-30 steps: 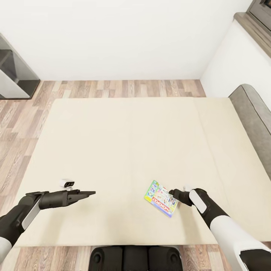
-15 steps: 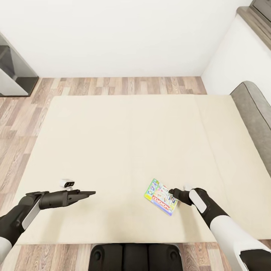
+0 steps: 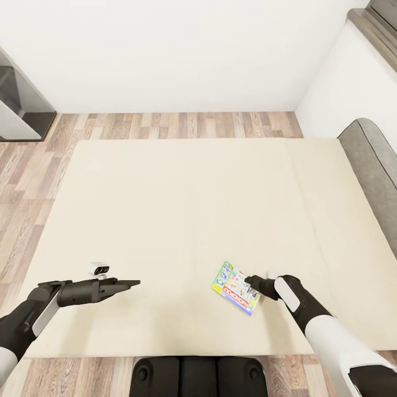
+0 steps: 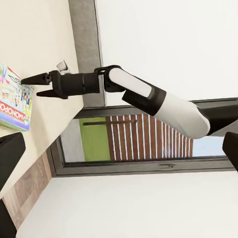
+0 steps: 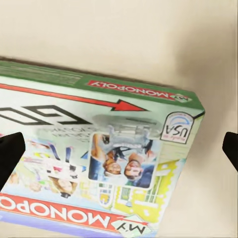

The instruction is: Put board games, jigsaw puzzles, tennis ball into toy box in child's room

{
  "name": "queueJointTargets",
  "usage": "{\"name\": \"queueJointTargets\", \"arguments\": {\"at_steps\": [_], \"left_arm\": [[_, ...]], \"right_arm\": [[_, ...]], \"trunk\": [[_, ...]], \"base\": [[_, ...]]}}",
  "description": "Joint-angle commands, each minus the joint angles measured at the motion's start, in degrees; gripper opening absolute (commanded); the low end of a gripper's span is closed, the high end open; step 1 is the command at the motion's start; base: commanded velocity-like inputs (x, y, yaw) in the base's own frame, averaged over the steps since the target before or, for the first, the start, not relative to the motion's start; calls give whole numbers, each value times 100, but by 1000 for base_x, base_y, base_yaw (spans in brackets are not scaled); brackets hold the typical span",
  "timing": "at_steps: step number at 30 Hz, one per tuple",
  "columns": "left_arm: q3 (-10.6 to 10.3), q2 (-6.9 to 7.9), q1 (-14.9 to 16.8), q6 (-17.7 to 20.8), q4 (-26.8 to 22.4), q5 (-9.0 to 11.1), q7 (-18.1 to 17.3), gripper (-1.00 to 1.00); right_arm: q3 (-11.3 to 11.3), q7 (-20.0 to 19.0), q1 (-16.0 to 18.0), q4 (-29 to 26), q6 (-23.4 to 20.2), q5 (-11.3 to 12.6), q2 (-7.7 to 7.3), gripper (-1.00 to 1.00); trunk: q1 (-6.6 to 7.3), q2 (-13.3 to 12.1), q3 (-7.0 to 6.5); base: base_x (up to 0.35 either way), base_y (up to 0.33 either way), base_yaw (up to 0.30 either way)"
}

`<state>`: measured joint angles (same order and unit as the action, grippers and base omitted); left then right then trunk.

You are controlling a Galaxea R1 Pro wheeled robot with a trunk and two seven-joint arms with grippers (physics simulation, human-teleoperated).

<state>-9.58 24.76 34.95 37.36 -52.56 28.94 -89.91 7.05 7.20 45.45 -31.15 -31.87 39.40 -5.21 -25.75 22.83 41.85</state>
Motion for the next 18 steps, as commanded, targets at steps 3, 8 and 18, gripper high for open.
{"name": "queueJointTargets", "arguments": {"at_steps": [3,8,18], "left_arm": [[-21,10,3,61,0,33,-9,100],[-19,11,3,59,0,34,-9,100],[-18,11,3,53,0,21,-9,100]], "right_arm": [[53,52,5,-8,-12,52,40,100],[71,50,7,-6,-12,51,77,100],[77,47,8,-6,-12,51,89,100]], "trunk": [[-3,9,7],[-3,9,7],[-3,9,-6]], "base": [[0,0,0],[0,0,0],[0,0,0]]}}
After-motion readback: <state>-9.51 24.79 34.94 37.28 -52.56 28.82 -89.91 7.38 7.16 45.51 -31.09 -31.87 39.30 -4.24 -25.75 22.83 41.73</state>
